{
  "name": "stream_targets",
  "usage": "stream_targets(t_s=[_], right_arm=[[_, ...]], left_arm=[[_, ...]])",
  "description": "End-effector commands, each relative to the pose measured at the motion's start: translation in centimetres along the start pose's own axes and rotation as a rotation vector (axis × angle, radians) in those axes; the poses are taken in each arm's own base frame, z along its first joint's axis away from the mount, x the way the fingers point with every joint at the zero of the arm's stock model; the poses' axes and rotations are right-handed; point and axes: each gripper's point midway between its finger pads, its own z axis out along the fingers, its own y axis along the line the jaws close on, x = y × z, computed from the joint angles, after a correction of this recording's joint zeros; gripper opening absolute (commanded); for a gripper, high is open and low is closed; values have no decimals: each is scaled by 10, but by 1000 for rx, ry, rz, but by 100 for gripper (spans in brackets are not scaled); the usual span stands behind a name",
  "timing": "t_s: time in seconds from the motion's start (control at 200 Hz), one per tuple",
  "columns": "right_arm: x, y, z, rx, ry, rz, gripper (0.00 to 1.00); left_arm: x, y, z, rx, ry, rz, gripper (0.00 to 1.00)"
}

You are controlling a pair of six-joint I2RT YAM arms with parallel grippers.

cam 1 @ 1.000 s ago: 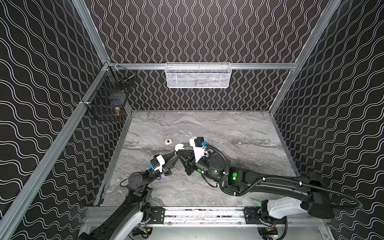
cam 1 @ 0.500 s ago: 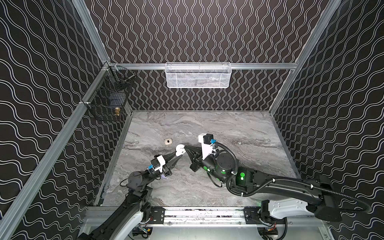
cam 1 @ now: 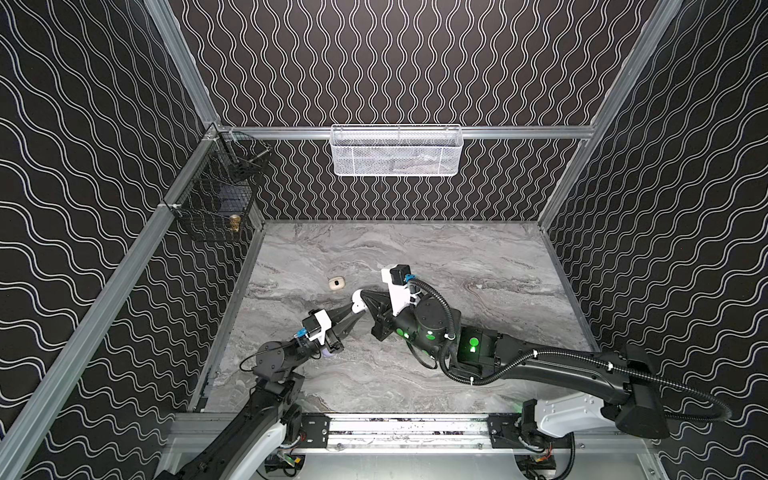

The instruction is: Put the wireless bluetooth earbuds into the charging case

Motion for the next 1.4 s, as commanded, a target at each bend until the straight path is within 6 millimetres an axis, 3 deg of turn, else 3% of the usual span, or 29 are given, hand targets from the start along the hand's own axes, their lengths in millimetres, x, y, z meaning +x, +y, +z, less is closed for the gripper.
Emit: stream_targets(t_s=[0.0,0.15,0.35,0.52,0.656,0.781,0.961,1.101,1.136,1.271,1.396], right_arm=[[2,4,1,-14,14,-15,0],[-14,-14,-9,90,-27,-49,1],[-48,-48,-48,200,-135,-62,10],[-41,-85,-37,163,-45,-41,21],[-19,-73,-20,-3,59,-97,37],[-3,-44,-14,-181,117,-140,38],[0,-8,-28,-392,104,-155,39],[-8,8,-41,-476,70,-157,40],[5,6,-41,-478,99,-151,39],[-2,-2,-47,-428,64,-139,38],[-22,-40,-53,-193,-25,-89,38]], left_arm=[[-13,-4,2,30,-42,43,0],[-9,-7,3,49,-29,35,0],[-4,-21,6,155,16,34,0],[-14,-40,7,293,-12,29,0],[-16,-45,10,348,-14,6,0],[-13,-42,11,334,-7,-4,0],[-9,-38,13,314,20,-10,0],[-9,-36,12,295,25,-5,0],[-9,-35,12,286,24,-3,0],[-4,-30,13,256,46,-19,0],[17,-5,18,107,117,-116,0]])
